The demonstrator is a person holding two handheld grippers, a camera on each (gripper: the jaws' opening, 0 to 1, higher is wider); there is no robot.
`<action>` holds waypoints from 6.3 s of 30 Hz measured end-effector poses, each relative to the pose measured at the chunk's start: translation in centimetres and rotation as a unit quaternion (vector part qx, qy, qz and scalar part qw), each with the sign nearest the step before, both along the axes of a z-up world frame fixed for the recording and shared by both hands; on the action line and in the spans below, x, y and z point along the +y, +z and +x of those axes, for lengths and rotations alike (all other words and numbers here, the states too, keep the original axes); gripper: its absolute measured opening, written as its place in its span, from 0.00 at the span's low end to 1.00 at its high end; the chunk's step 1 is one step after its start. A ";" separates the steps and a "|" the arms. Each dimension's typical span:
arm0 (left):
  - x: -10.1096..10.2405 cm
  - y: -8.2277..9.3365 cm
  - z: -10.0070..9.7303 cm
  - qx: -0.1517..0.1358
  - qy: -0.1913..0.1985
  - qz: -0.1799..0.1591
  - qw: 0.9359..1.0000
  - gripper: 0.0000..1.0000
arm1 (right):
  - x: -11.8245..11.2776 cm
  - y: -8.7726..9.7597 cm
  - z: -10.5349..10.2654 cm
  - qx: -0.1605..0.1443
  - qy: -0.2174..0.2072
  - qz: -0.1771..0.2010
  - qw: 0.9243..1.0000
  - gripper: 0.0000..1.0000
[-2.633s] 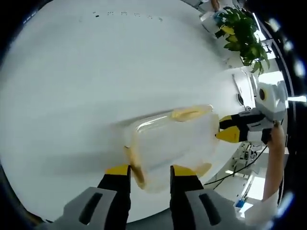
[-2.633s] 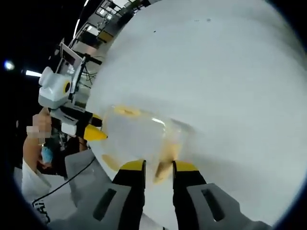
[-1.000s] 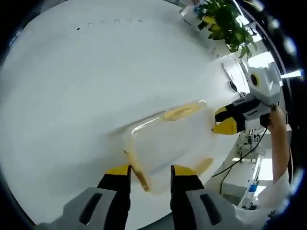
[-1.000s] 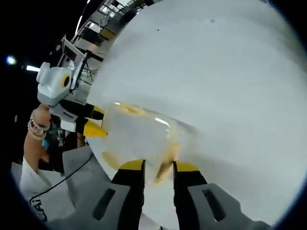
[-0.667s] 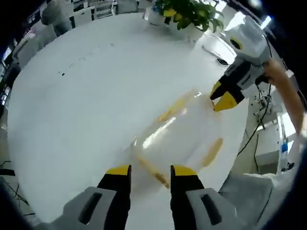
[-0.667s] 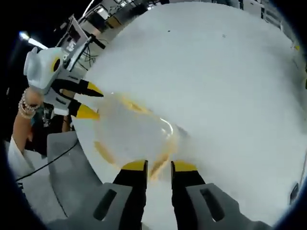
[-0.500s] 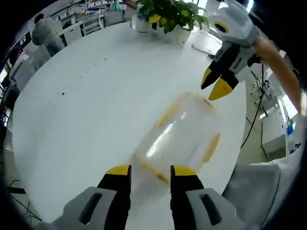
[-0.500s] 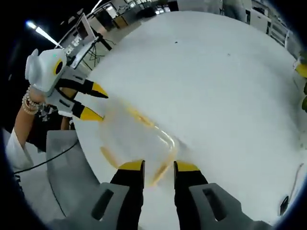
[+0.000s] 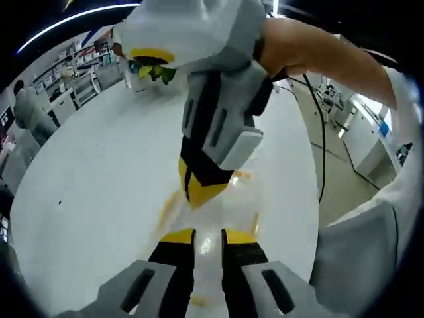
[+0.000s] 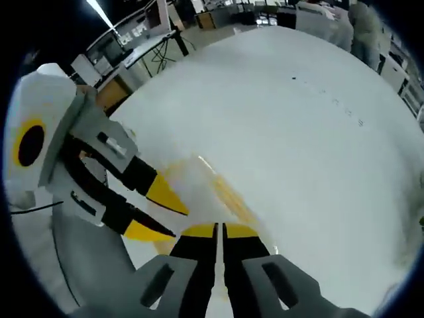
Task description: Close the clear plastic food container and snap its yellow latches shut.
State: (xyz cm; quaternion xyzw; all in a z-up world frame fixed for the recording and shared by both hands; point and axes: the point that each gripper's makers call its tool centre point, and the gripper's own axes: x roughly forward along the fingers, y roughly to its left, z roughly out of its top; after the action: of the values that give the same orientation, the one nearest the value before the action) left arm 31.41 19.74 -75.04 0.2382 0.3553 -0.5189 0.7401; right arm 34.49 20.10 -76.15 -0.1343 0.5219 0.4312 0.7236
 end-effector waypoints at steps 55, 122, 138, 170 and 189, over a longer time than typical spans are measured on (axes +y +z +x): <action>-0.4 -2.7 -2.4 -0.166 -0.160 0.063 0.971 0.38 | 1.1 -1.3 0.8 -0.014 0.201 -0.030 0.979 0.20; -1.2 -3.1 -2.8 -0.221 -0.174 0.107 0.954 0.30 | 0.9 -2.3 0.8 0.125 0.267 -0.097 0.951 0.17; -1.2 -3.0 -2.6 -0.224 -0.181 0.099 0.953 0.31 | 0.8 -2.6 0.2 0.171 0.285 -0.107 0.937 0.17; -0.3 -2.3 -3.3 -0.232 -0.173 0.070 0.955 0.33 | 1.1 -1.1 0.8 0.028 0.225 -0.065 0.972 0.28; 3.3 0.7 -0.7 -0.197 -0.102 0.069 0.973 0.74 | -1.0 2.3 -1.1 -0.079 0.265 -0.063 0.959 0.51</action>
State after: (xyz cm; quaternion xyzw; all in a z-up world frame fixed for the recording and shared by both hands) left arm 30.75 23.01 -74.33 0.4207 0.2114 -0.5094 0.7203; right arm 33.42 19.07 -73.88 -0.3472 0.4348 0.5616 0.6124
